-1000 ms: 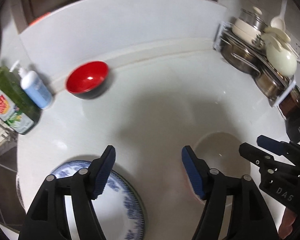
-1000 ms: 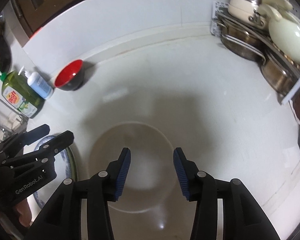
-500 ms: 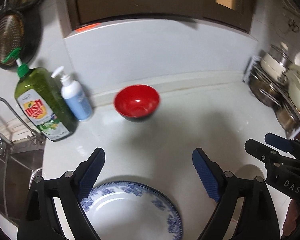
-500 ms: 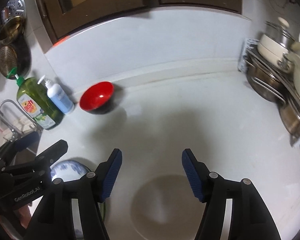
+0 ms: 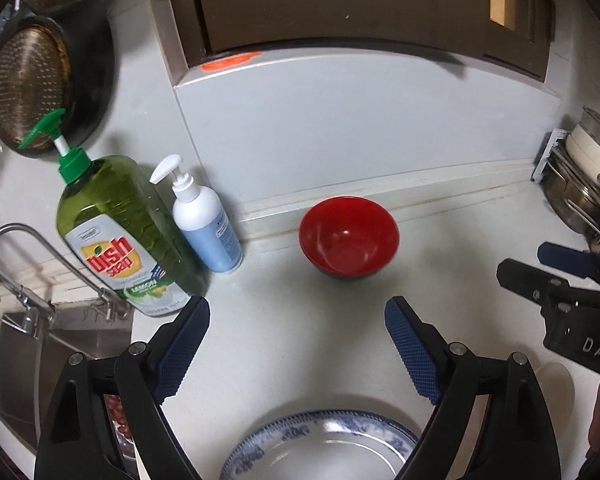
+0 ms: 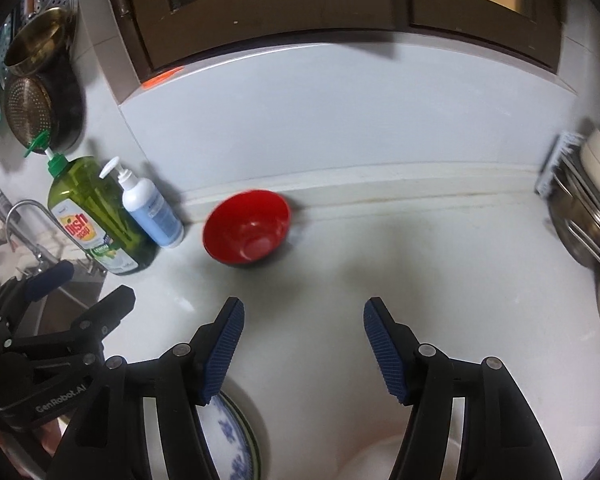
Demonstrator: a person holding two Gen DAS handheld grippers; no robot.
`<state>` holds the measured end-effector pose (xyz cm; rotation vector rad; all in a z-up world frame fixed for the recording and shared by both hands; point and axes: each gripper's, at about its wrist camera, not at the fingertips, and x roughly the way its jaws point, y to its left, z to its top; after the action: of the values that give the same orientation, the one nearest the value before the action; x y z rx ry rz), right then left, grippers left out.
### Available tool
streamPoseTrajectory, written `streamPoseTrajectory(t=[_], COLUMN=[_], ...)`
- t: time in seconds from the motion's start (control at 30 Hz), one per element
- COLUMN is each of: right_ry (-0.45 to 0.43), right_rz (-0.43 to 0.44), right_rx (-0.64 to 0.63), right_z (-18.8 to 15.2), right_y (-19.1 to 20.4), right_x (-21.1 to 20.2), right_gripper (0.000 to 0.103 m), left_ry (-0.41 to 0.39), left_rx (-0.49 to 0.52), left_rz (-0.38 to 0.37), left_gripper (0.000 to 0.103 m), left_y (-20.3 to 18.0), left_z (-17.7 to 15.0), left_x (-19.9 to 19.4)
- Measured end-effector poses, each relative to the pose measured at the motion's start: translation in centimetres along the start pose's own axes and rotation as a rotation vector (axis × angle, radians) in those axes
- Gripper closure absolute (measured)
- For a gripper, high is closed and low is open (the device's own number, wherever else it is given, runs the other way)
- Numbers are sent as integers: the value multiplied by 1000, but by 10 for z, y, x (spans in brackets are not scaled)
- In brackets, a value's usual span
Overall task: Organize plates and bowls
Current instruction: 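Move both open tools to the rim of the red-and-black bowl, then close both tools on the red bowl rim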
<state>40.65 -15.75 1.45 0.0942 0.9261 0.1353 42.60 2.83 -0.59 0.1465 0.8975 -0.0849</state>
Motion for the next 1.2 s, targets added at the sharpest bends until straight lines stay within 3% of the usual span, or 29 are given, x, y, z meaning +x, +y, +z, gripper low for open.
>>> streamPoseTrajectory(t=[0.17,0.57,0.7,1.03,1.2], right_ry=[9,126,165,256,303], right_rz=[-9,14,31,53,74], right_rx=[-20,1,25,72,90], right_z=[20,49,55,60,59], right_y=[4,3,1,-3,-4], right_x=[20,86,109,153,174], right_gripper=[40,40,42,62,74], left_ry=[22,87,108,195,226], left_rx=[6,24,24,-8,-26], left_rz=[13,0,-18,-71,-80], left_gripper=[13,15,21,35,37], left_y=[7,13,10,7,3], left_z=[15,39,45,54,57], left_x=[23,86,107,154,171])
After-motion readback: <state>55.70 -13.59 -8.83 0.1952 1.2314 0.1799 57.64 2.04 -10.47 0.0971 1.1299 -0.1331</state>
